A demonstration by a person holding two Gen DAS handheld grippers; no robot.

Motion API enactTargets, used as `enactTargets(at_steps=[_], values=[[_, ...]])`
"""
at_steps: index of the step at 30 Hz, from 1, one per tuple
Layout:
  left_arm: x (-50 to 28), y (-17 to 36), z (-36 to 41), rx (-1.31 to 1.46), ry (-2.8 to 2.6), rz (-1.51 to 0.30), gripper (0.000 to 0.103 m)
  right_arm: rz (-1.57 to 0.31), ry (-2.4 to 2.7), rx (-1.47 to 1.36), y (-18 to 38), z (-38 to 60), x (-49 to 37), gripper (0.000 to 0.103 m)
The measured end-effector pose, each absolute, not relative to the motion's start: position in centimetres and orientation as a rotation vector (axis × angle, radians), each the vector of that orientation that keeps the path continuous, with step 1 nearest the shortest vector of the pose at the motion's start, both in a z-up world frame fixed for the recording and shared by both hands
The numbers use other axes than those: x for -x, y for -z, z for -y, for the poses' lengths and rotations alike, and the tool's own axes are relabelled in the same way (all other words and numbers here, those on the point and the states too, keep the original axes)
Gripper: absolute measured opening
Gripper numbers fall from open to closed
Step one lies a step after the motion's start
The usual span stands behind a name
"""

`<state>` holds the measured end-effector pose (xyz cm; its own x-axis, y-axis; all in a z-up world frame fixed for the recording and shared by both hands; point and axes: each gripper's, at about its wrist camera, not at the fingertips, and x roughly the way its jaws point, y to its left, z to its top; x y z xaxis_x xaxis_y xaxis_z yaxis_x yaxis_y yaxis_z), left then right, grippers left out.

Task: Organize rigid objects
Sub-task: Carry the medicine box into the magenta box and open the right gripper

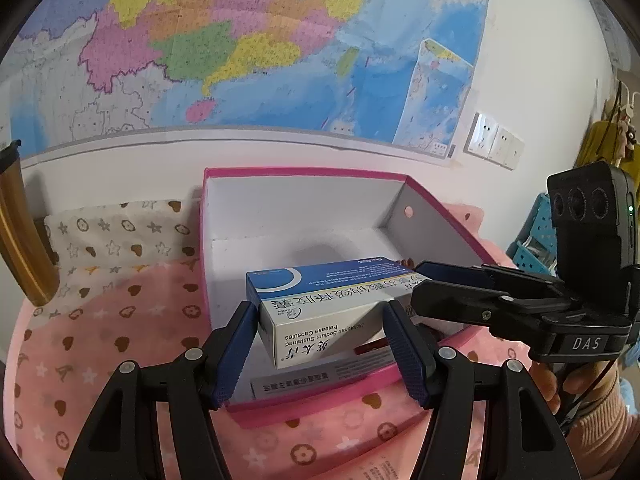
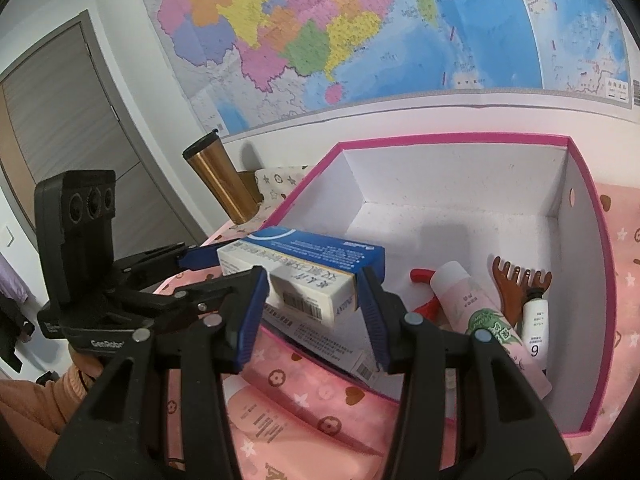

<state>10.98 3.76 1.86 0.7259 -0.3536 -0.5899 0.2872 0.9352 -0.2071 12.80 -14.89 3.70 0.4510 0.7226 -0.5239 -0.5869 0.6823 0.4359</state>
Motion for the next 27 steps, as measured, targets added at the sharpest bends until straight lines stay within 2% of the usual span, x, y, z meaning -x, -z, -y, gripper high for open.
enactTargets(at_steps=[8, 10, 11, 27], values=[[-11.6, -1.1, -3.8, 0.094, 0.35, -0.692, 0.065, -0.765, -0.813, -0.201, -3.0, 14.5, -13.2, 0.05], [-11.8, -0.9, -3.4, 0.09, 0.365, -0.704, 0.058, -0.778, -0.856, -0.224, -2.8, 14.3, -13.3, 0.038], [-11.9, -0.8, -3.2, 0.071, 0.353, -0.704, 0.057, -0.786, -0.869, -0.228, -2.6, 14.0, -13.3, 0.037], [-9.5, -1.7, -4.1, 0.06, 0.305, -0.646, 0.06, -0.812, -0.808, -0.255, -2.2, 15.8, -13.1, 0.037]])
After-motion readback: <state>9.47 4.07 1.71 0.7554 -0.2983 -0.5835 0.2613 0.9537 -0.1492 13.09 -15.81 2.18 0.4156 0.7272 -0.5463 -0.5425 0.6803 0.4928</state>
